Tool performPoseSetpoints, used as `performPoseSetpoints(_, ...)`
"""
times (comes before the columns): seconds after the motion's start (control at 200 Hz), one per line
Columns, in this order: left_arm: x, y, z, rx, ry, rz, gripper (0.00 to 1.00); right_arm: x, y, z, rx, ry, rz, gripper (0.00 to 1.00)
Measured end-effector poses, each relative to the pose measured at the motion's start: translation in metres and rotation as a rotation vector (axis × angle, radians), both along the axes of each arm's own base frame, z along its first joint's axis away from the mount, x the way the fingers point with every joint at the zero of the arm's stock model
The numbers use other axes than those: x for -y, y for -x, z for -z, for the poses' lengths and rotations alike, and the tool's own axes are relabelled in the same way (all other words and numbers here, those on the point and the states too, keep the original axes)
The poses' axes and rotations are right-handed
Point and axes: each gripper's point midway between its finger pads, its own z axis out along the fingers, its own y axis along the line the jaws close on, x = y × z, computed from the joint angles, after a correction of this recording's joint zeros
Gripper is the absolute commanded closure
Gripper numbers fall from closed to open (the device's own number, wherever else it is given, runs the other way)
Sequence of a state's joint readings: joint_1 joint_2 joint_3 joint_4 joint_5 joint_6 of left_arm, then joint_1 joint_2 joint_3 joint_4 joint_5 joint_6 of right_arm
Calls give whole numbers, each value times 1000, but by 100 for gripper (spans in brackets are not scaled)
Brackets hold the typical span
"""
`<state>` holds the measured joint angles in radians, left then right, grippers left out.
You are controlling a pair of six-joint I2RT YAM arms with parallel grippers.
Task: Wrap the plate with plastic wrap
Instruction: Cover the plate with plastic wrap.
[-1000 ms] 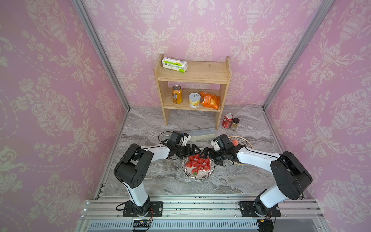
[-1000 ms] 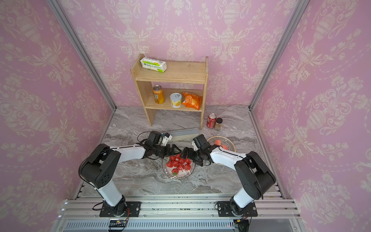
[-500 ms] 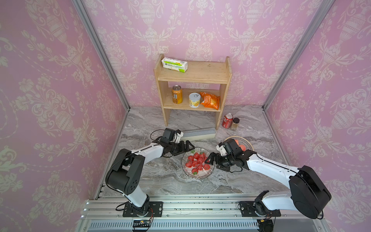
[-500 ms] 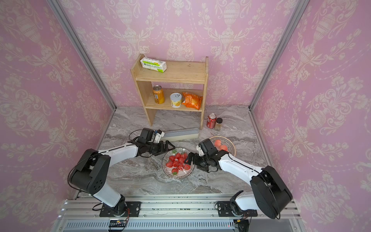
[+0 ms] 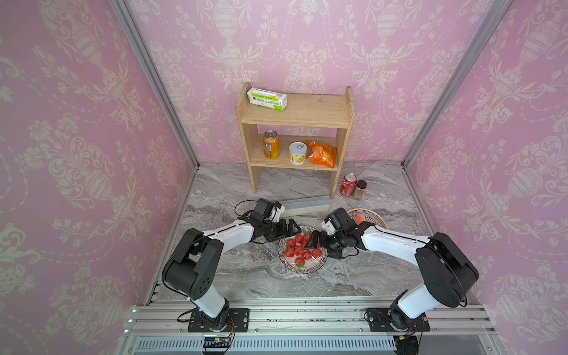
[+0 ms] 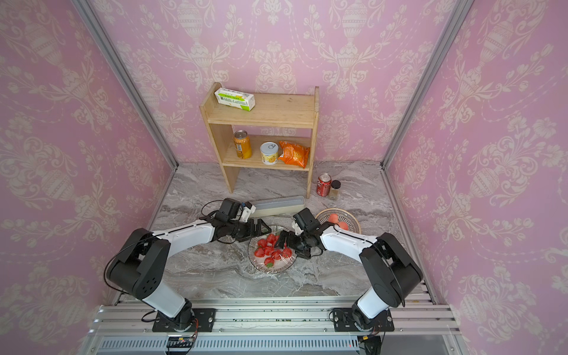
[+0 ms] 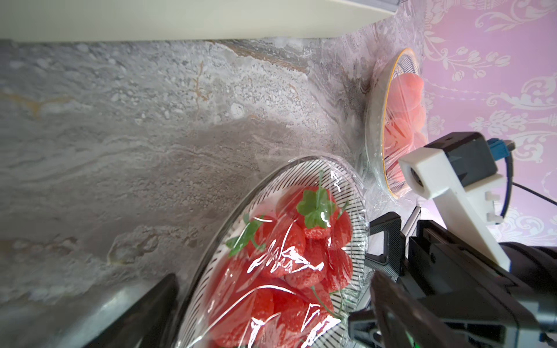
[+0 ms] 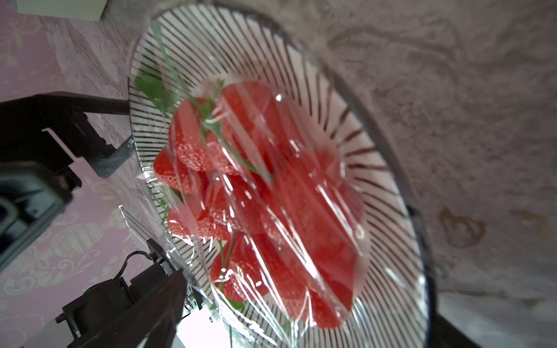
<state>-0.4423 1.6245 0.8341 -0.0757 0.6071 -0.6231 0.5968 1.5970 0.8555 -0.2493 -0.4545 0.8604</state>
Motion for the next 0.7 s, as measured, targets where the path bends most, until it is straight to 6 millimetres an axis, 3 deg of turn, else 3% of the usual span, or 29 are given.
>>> performPoseSetpoints(0.19, -6, 6, 8, -7, -44, -22, 1, 2, -32, -2, 62, 17, 37, 0)
performPoseSetpoints(0.34, -13, 5, 3, 13, -66, -50, 1, 11, -40, -4, 110, 61, 55, 0)
performPoseSetpoints(0.435, -24, -1, -11, 47, -69, -89, 1, 19, -41, -15, 148, 80, 70, 0)
performPoseSetpoints(0.595, -51, -16, -40, 120, -64, -183, 1, 36, -25, -43, 210, 53, 101, 0)
performPoseSetpoints(0.701, -68, -23, -54, 165, -69, -238, 1, 47, -4, -44, 190, 32, 135, 0)
